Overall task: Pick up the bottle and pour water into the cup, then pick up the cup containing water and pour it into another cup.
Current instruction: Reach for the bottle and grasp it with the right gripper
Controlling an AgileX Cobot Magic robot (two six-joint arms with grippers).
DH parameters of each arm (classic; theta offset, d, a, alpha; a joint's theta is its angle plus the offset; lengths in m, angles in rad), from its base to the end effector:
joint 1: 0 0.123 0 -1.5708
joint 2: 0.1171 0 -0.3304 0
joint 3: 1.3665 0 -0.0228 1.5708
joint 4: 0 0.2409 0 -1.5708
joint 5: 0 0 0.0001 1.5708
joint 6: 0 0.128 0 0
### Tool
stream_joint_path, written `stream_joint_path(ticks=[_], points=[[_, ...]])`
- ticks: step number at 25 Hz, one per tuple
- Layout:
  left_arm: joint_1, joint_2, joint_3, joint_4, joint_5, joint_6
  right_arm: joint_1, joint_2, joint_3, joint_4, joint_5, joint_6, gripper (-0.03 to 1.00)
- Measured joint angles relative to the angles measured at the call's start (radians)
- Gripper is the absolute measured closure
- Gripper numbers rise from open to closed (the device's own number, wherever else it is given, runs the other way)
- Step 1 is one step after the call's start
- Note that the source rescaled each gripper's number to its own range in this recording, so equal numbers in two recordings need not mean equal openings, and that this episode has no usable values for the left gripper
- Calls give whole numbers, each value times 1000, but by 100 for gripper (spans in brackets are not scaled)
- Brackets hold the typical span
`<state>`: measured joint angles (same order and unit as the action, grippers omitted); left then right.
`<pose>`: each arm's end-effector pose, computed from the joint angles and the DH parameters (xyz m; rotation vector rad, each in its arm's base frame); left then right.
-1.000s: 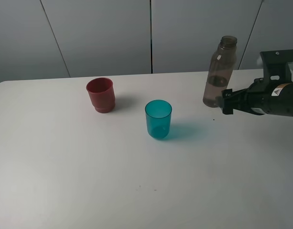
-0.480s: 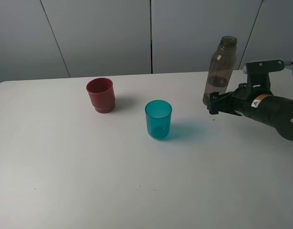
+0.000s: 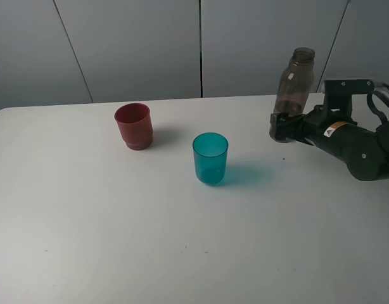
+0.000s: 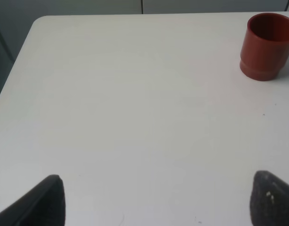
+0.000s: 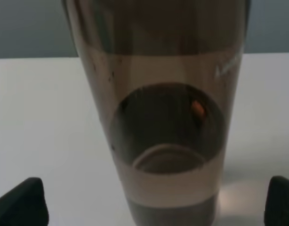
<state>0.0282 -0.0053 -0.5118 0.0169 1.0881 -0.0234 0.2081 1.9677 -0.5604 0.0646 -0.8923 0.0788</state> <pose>-0.0298 0.0011 0.2559 -0.0542 2.0538 0.0232 0.3541 0.0682 0.1297 -0.0565 2.0018 0.1600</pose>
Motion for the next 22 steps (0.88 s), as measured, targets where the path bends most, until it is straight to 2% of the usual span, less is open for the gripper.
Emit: stream_joint_path(ticks=[22], points=[[0,0,0,0,0,0,0,13,-134,51,111,-45,-2]])
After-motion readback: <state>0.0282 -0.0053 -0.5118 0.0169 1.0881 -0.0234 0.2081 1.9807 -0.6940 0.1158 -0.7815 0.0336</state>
